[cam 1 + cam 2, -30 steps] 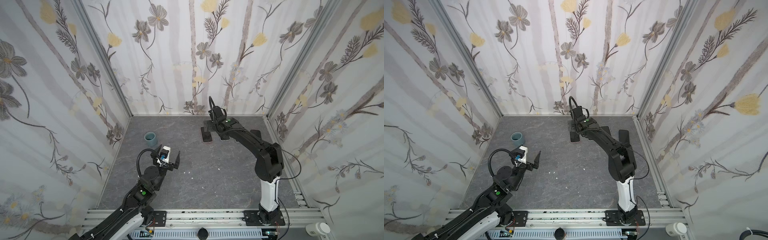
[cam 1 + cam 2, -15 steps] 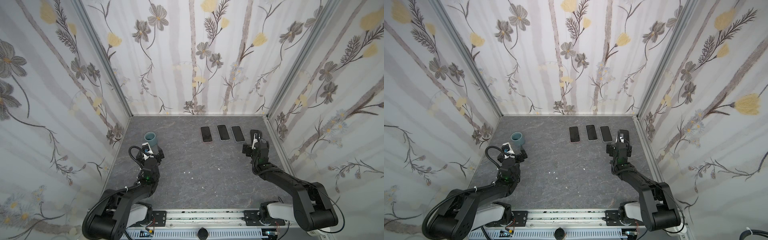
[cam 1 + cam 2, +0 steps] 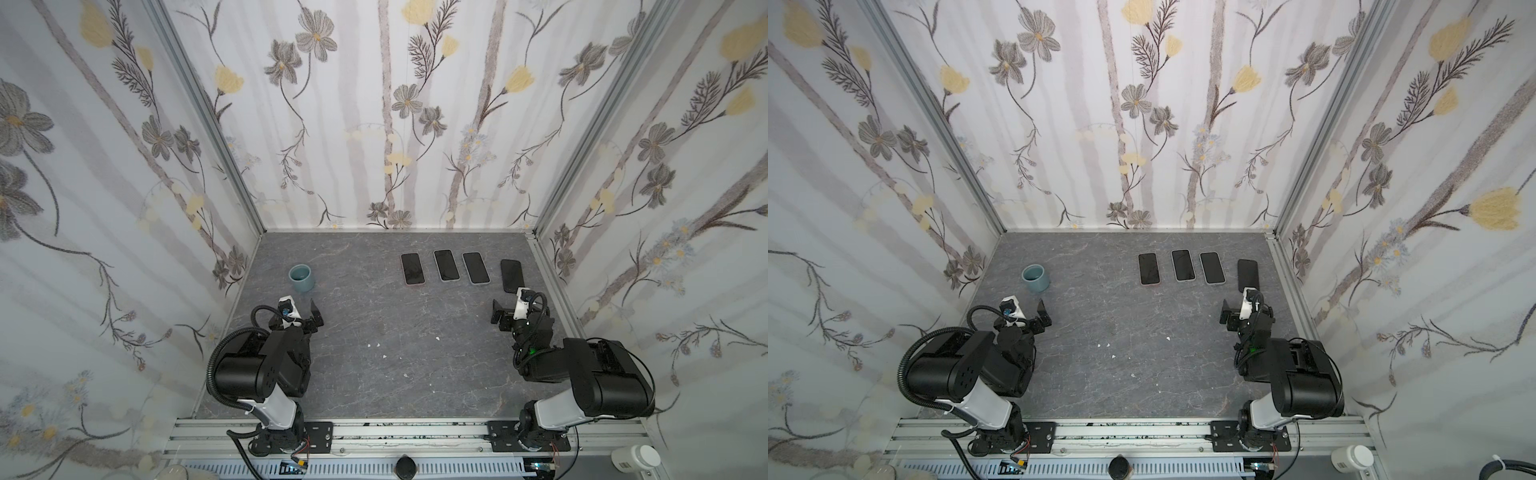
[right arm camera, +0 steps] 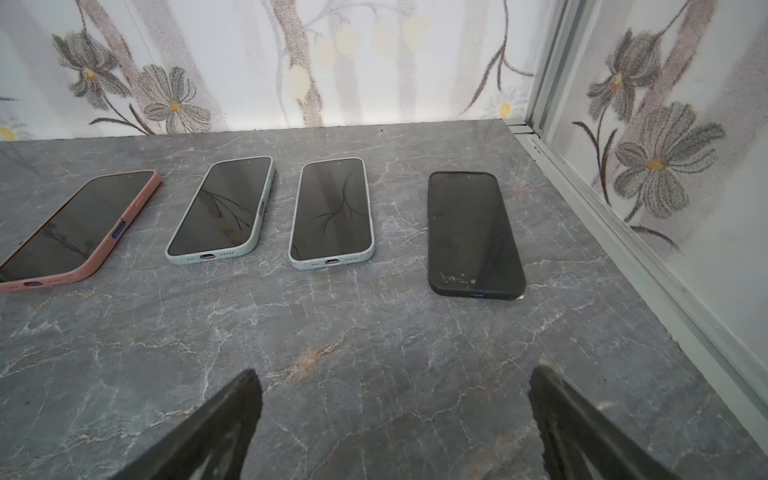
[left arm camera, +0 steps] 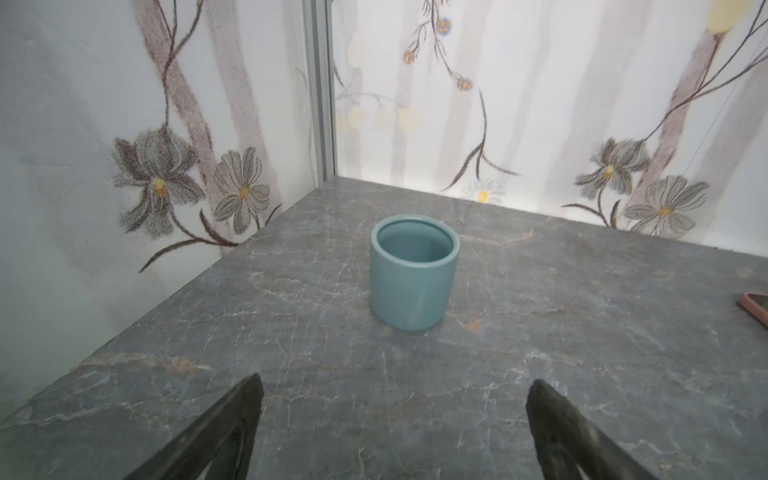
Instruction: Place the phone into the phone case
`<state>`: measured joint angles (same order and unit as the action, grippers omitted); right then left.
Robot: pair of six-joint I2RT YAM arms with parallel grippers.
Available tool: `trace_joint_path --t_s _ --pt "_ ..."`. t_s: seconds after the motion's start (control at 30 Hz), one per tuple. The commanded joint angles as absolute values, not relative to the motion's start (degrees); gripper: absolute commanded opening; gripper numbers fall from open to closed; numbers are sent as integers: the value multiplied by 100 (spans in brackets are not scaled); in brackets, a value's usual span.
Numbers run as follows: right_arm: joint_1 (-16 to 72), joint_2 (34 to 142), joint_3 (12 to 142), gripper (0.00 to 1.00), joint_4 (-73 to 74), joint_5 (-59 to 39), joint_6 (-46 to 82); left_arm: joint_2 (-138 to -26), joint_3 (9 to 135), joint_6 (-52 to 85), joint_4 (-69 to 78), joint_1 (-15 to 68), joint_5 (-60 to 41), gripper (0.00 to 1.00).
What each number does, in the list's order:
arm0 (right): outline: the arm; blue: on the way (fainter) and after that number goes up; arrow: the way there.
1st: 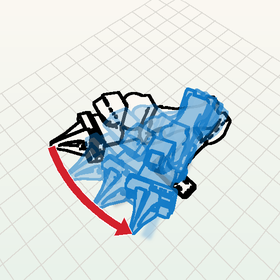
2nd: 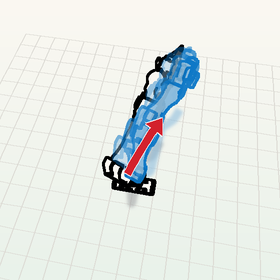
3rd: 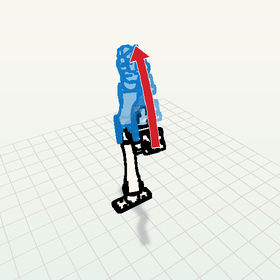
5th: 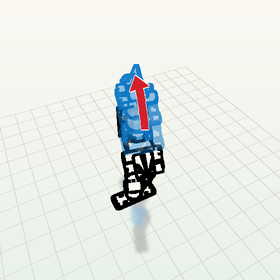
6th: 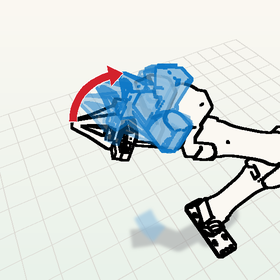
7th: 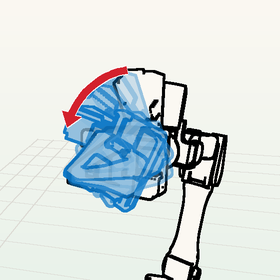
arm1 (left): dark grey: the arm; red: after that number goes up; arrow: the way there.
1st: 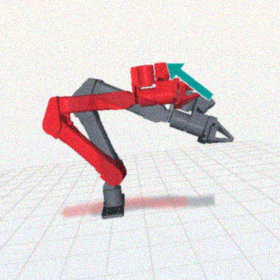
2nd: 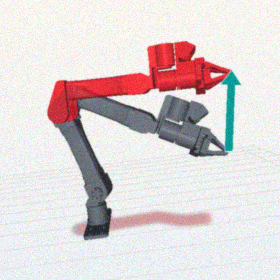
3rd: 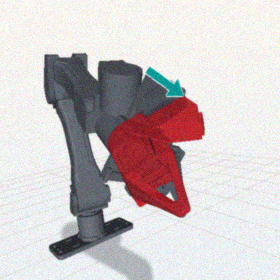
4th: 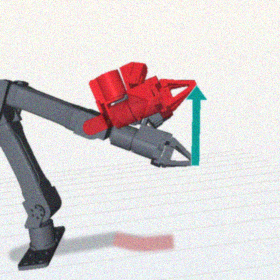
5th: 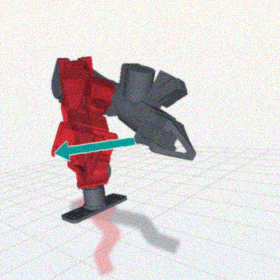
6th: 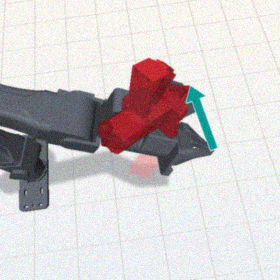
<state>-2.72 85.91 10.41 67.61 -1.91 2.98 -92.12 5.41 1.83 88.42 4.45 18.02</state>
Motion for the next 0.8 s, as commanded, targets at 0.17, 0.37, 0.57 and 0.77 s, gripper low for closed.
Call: trace_joint_path --t_s 0.17,0.37,0.57,0.77 --pt "-35 8650 1071 99 7646 435 369 -9097 1279 464 7917 380 1951 100" --pt "-35 8648 1072 100 7646 433 369 -9110 1283 448 7911 389 1965 100" --pt "-35 8648 1079 100 7646 446 361 -9105 1285 461 7891 387 1917 100" --pt "-25 8648 1073 100 7646 442 362 -9013 1170 484 8006 429 2157 100"
